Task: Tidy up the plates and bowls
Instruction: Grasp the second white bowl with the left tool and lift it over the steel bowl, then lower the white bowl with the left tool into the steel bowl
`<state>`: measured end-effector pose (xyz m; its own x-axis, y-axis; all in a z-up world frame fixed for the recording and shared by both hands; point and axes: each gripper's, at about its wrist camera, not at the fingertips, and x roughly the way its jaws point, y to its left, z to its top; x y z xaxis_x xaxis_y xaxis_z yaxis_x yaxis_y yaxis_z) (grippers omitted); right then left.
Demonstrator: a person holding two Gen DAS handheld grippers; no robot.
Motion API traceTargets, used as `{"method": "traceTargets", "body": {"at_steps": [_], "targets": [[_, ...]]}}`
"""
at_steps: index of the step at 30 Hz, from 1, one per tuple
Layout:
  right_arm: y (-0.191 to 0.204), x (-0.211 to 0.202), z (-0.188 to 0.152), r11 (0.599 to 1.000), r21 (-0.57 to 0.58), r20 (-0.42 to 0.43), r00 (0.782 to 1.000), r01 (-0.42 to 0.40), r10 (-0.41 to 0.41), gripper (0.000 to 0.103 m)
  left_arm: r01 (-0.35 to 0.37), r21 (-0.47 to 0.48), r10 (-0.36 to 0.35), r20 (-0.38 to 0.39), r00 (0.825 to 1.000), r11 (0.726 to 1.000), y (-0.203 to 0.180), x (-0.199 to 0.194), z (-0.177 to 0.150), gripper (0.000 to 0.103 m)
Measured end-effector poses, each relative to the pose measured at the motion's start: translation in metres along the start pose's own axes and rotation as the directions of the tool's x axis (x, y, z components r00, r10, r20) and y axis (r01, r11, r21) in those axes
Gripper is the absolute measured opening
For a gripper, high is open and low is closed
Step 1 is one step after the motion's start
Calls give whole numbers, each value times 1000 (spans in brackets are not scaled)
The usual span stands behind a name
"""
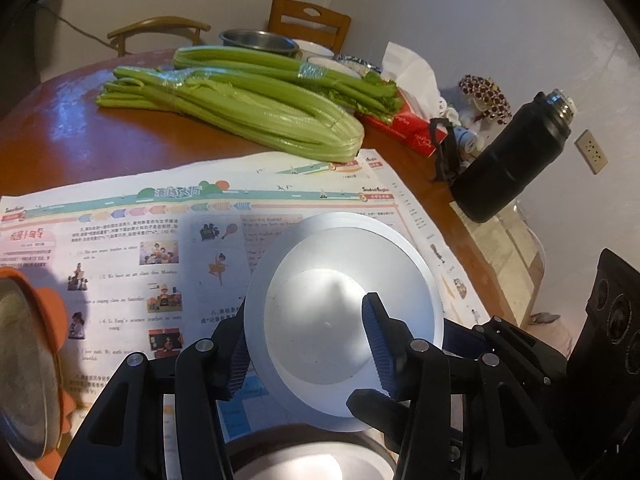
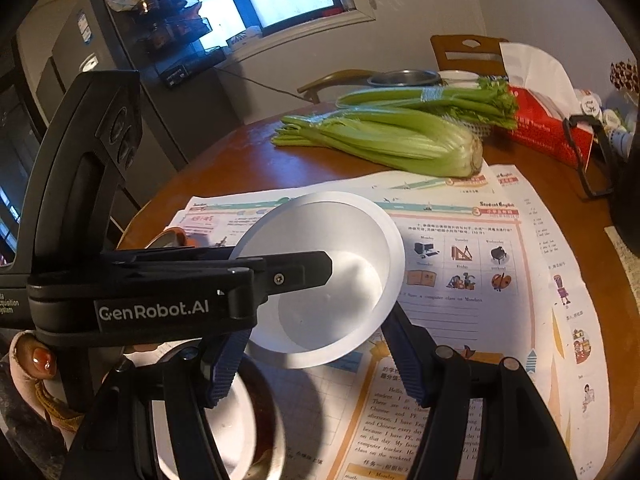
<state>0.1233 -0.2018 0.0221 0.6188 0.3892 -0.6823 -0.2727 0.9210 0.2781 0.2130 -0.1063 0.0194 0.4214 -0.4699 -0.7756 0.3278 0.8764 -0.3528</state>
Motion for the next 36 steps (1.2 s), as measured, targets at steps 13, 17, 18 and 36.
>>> {"method": "traceTargets", "body": {"at_steps": [13,17,18,36], "targets": [[38,-38,-6,998,-70,61,998,5,-1,67,-12,18,11,82,997,1000,-9,-55,-21,52],[49,-48,-10,996,-88,77,997,1,6,67,-20,18,18,107,994,1000,-11,-71,-30,52],[52,-51,-11,996,-94,81,997,0,7,67,-23,19,20,111,994,1000,-11,-74,-31,52],[85,-84,-35,987,-159,100,994,-33,49,67,-48,-17,50,169,984,999,-17,-119,-67,52]]}}
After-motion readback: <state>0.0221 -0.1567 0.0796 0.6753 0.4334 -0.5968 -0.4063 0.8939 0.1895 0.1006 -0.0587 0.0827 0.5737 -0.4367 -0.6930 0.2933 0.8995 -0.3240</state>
